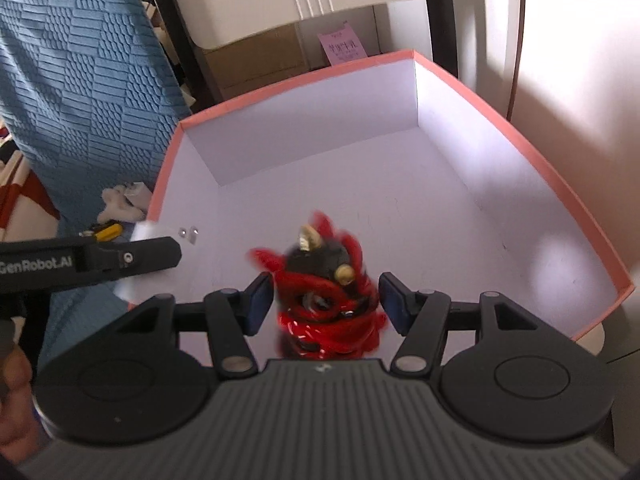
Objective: Organize rigid objects
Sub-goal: 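Lower and release the charger with left tool while right tool releases the figurine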
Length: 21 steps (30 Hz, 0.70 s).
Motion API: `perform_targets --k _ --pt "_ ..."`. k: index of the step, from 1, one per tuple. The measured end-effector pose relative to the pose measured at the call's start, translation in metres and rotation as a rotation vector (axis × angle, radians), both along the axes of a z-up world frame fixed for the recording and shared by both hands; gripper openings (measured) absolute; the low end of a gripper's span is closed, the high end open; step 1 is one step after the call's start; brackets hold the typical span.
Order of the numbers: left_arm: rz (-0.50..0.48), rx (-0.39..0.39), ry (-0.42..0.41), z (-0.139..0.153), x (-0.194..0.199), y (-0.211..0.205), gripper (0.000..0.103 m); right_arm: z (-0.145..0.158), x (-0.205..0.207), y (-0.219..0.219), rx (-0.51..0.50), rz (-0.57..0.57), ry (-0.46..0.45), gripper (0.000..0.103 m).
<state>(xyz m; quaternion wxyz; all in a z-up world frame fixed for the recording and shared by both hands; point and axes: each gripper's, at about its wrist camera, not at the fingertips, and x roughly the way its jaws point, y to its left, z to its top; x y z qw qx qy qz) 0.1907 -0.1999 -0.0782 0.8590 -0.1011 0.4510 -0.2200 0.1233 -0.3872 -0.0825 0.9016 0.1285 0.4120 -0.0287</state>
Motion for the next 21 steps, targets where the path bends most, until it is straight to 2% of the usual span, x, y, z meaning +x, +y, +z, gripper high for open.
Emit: perform_targets --k 7,15,21 --pt "0.001 -0.005 -0.065 0.024 -0.016 0.008 0.042 0.022 -0.011 0.005 -0.012 0.034 -0.06 0.062" --pt "0.05 -0.028 -0.151 0.057 -0.05 0.029 0.042 0.051 -0.036 0.02 -0.022 0.07 -0.142 0.062" --pt "0.062 0.001 -0.217 0.069 -0.076 0.041 0.042 0.066 -0.055 0.037 -0.042 0.1 -0.207 0.062"
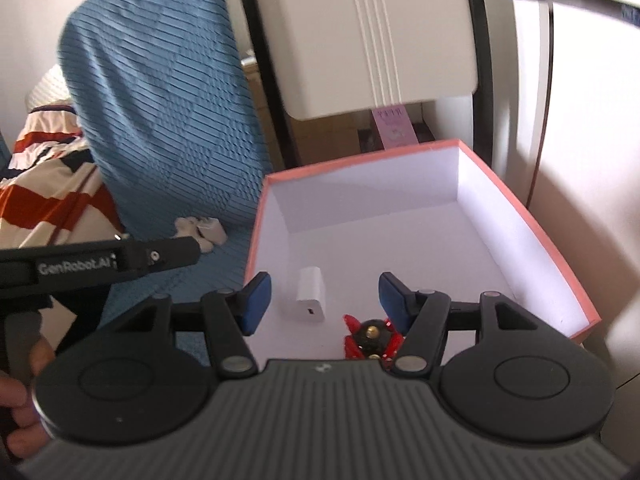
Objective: Organize rigid objects
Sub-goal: 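Lower and release the charger with left tool while right tool releases the figurine, then raise both open tools out of the pink box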
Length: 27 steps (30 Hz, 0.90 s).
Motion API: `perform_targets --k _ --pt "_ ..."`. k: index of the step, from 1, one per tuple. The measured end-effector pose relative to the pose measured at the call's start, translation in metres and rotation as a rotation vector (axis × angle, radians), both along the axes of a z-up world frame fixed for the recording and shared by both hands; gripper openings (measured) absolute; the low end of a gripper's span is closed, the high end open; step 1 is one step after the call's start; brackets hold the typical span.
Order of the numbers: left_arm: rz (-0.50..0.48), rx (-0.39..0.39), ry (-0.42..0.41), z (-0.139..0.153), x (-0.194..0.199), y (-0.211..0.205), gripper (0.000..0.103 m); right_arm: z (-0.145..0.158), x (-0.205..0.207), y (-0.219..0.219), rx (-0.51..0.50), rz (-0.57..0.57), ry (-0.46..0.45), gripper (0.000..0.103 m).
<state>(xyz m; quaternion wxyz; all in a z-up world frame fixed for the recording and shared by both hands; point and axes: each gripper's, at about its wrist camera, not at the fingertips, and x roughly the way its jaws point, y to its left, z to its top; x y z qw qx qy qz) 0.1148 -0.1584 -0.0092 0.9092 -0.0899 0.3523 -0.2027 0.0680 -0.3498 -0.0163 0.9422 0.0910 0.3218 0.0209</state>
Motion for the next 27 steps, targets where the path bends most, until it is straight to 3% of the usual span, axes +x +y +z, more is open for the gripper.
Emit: perform_targets --k 11,15,27 --pt "0.052 -0.008 -0.076 0.016 -0.048 0.036 0.042 0.014 -0.04 0.025 -0.01 0.045 -0.087 0.062" --pt "0.093 -0.044 -0.07 0.02 -0.061 0.058 0.042 0.015 -0.054 0.034 -0.006 0.056 -0.106 0.062" --pt "0.15 -0.024 -0.097 0.019 -0.103 0.111 0.042 0.013 -0.085 0.07 -0.008 0.13 -0.126 0.062"
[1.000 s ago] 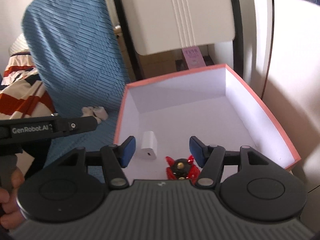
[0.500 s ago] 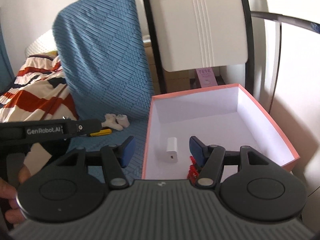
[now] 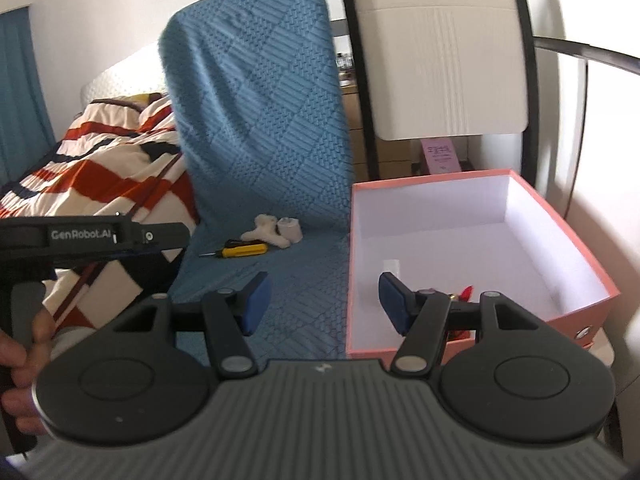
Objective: Organize rigid objects
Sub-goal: 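Raise both open tools out of the pink box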
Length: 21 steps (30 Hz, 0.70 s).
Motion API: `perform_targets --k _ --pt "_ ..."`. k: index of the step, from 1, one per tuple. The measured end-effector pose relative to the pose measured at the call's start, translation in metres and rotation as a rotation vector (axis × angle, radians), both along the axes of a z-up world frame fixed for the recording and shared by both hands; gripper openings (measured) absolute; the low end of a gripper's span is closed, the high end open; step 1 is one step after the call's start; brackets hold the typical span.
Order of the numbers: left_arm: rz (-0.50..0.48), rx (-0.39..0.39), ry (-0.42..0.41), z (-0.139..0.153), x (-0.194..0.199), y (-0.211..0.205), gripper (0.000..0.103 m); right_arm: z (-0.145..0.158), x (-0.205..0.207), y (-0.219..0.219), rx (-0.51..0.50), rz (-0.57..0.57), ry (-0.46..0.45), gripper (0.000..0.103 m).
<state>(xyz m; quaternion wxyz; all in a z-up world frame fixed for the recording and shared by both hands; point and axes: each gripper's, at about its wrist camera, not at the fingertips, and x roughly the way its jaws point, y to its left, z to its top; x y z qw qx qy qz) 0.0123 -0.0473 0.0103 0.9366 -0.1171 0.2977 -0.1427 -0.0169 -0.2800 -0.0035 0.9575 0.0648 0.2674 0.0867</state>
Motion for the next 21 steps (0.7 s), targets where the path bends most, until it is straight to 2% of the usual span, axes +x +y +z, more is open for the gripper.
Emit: perform_targets --k 7,18,21 --pt "0.03 0.011 0.025 -0.012 -0.013 0.027 0.042 -0.005 -0.007 0.016 0.024 0.007 0.016 0.062" --pt "0.068 0.036 0.077 -0.02 -0.035 0.059 0.042 -0.003 -0.025 0.032 -0.025 0.006 0.01 0.062" --pt "0.082 0.037 0.098 -0.025 -0.041 0.067 0.042 -0.006 -0.027 0.031 -0.02 0.001 0.035 0.062"
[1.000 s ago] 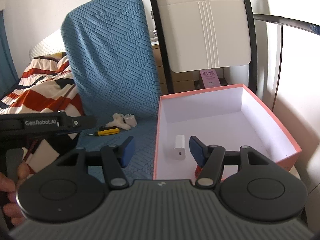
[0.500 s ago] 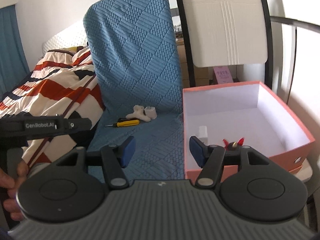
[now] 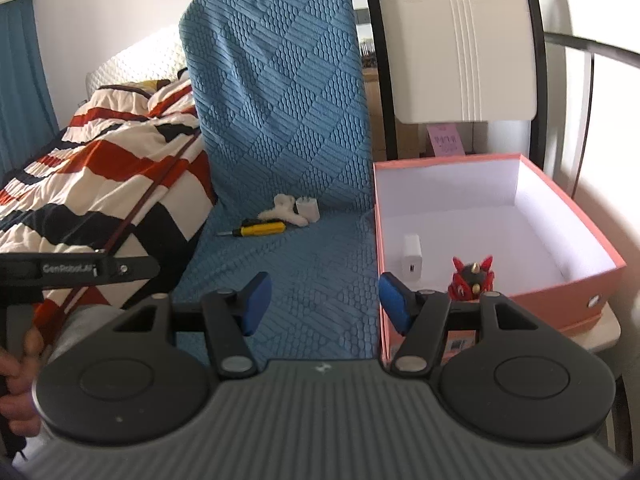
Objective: Organize rigid objects
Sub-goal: 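Raise both open tools out of the pink box, then move both tools back toward the remaining objects on the cushion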
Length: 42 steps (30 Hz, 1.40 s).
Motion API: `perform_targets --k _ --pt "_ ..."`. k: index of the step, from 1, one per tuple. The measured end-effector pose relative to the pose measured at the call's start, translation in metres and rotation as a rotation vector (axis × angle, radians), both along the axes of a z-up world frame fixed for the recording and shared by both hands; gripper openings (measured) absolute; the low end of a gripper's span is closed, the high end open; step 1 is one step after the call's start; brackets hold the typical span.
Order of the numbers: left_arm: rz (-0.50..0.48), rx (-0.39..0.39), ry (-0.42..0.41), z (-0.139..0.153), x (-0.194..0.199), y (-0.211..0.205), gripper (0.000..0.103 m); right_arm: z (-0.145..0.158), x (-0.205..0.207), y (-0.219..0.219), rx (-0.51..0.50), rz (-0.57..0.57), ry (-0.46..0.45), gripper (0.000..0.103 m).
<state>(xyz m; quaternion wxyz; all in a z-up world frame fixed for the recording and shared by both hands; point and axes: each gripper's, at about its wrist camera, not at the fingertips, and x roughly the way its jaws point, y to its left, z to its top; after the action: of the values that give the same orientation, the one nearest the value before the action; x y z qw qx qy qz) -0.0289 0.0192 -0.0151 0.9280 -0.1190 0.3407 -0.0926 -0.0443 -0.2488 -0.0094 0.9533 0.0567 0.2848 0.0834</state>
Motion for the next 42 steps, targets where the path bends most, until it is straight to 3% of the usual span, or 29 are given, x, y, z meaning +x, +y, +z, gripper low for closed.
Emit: perform_targets --k 4,13,15,17,19,24,30,32,35,39,42 --pt "0.037 -0.011 0.007 -0.005 -0.004 0.008 0.042 -0.003 0.0 0.003 -0.004 0.001 0.01 0.062" --pt "0.02 0.011 0.026 -0.016 0.017 0.018 0.042 -0.008 0.022 0.013 0.01 0.053 0.001 0.062" --pt "0.02 0.02 0.029 -0.023 0.026 0.018 0.043 -0.012 0.032 0.017 0.013 0.061 -0.002 0.062" --pt "0.014 0.034 0.047 -0.032 0.038 0.019 0.054 -0.018 0.042 0.021 0.022 0.07 -0.007 0.062" --pt "0.013 0.04 0.063 -0.041 0.051 0.019 0.058 -0.025 0.053 0.026 0.024 0.074 -0.008 0.062" --pt "-0.019 0.062 0.085 -0.067 0.081 0.018 0.059 -0.04 0.079 0.032 0.02 0.086 -0.001 0.062" --pt "-0.042 0.06 0.156 -0.122 0.116 0.004 0.061 -0.064 0.113 0.035 0.04 0.098 -0.035 0.062" --pt "-0.075 0.064 0.129 -0.121 0.123 -0.002 0.061 -0.065 0.125 0.039 0.047 0.096 -0.015 0.062" --pt "-0.081 0.129 0.086 -0.121 0.136 -0.01 0.061 -0.064 0.136 0.041 0.065 0.113 -0.019 0.062" --pt "-0.063 0.039 0.136 -0.131 0.163 0.0 0.061 -0.072 0.157 0.041 0.047 0.093 0.052 0.062" --pt "-0.06 0.064 0.14 -0.133 0.18 0.003 0.061 -0.073 0.165 0.043 0.046 0.113 0.055 0.062"
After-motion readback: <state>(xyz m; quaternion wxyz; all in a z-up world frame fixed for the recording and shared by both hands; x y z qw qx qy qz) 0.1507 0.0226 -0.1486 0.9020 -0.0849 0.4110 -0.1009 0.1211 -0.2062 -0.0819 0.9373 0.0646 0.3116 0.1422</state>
